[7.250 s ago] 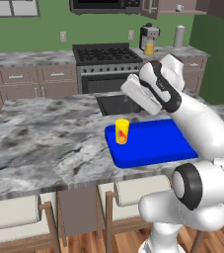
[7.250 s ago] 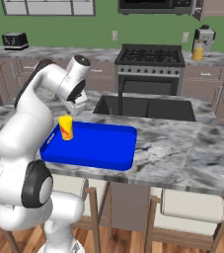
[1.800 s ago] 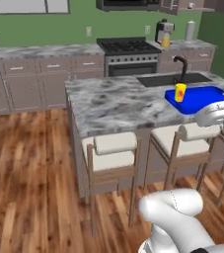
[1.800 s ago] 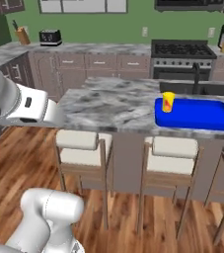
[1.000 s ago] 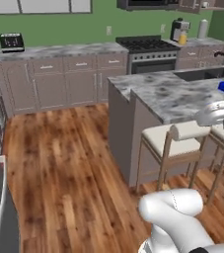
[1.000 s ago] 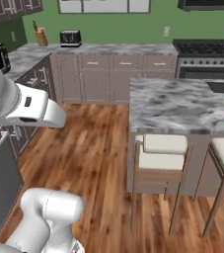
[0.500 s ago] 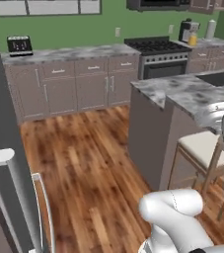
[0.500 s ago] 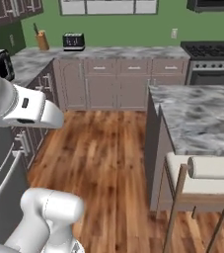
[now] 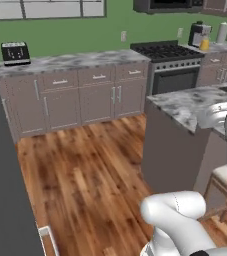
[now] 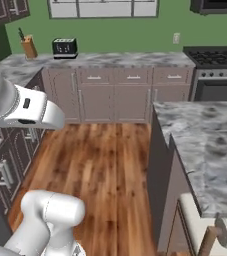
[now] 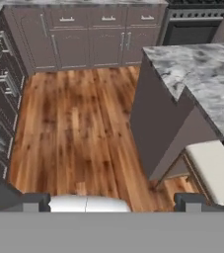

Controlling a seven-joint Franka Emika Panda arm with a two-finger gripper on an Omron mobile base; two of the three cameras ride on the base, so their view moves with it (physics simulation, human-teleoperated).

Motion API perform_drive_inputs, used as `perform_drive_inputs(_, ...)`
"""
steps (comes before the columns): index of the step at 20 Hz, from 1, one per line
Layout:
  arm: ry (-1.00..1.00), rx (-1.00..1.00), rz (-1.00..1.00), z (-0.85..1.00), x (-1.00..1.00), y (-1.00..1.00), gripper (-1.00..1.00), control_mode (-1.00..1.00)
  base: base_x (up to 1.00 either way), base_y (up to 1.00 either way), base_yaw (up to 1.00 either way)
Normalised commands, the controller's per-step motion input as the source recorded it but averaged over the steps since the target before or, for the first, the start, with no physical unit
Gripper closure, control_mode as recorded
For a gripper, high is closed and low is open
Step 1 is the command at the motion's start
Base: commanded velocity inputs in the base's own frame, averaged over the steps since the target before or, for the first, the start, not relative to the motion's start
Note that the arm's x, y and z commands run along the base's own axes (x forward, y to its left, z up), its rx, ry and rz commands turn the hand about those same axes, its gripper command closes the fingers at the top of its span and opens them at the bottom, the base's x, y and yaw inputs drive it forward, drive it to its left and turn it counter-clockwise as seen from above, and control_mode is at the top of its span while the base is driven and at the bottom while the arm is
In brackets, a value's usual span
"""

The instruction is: There is a tray on the dining counter. Grab the cup, mug, and pitcher and place them on the tray. The pitcher may be placed next to the tray if it cannot fit the tray.

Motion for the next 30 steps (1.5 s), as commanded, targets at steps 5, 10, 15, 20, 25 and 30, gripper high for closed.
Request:
perform_drive_inputs(5, 0.0, 0.0, 0.0, 0.0, 0.0, 0.0, -1.0, 1.0, 1.0, 0.23, 0.0)
perform_drive_inputs(10, 0.0, 0.0, 0.0, 0.0, 0.0, 0.0, -1.0, 1.0, 1.0, 0.32, 0.0)
perform_drive_inputs(15, 0.0, 0.0, 0.0, 0.0, 0.0, 0.0, -1.0, 1.0, 1.0, 0.38, 0.0)
perform_drive_inputs(20, 0.0, 0.0, 0.0, 0.0, 0.0, 0.0, -1.0, 1.0, 1.0, 0.44, 0.0)
perform_drive_inputs(25, 0.0, 0.0, 0.0, 0.0, 0.0, 0.0, -1.0, 1.0, 1.0, 0.49, -0.02)
perform_drive_inputs(30, 0.0, 0.0, 0.0, 0.0, 0.0, 0.0, -1.0, 1.0, 1.0, 0.56, -0.09)
